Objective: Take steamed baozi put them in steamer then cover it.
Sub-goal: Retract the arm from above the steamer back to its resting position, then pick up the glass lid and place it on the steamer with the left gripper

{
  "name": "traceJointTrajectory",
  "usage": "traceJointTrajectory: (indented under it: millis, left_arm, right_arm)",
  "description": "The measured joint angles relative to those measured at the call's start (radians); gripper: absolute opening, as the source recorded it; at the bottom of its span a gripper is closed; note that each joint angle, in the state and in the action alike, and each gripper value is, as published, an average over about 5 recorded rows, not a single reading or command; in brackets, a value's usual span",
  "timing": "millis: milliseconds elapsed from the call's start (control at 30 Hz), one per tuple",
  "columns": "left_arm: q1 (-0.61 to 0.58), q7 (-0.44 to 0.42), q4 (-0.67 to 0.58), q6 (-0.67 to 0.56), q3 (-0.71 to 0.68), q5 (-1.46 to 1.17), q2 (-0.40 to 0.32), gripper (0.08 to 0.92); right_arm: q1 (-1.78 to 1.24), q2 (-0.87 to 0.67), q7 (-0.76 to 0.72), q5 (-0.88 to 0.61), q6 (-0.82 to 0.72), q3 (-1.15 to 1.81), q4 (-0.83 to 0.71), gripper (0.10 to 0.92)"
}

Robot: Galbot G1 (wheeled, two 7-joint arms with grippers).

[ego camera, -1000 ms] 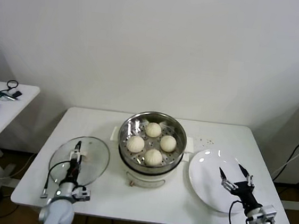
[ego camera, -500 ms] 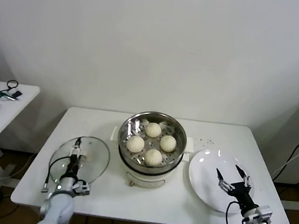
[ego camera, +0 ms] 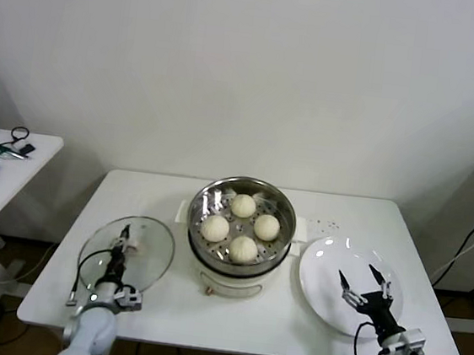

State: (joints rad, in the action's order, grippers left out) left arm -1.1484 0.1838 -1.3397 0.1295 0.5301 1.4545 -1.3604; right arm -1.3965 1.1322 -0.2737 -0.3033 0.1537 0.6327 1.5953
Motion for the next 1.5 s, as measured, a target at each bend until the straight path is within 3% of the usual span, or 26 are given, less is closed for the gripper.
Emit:
traceJointTrajectory:
  millis: [167,267,633,1067,1500]
  left_arm:
    - [-0.004,-0.001,-0.006,-0.001,0.0,-0.008,0.004,0.187]
    - [-0.011,0.0,-0.017,0.005,-0.001,-0.014,0.009,0.152]
    - [-0.079,0.007,-0.142,0.052,0.002,-0.061,0.041,0.151]
    - [-0.232,-0.034,-0.435,0.217,0.008,-0.117,0.111,0.151]
    - [-0.273,-0.128,-0.725,0.431,-0.064,-0.139,0.264,0.151]
  right_arm:
    - [-0.001,0.004,-0.006,0.005,0.005,0.006,-0.006,0.823]
    - [-0.001,0.004,-0.009,0.007,0.009,0.008,-0.009,0.823]
    - [0.001,-0.001,-0.017,0.01,0.019,0.02,-0.02,0.823]
    - [0.021,-0.021,-0.023,0.013,0.02,0.016,-0.034,0.823]
    - [0.058,-0.07,-0.014,0.017,0.003,-0.01,-0.047,0.823]
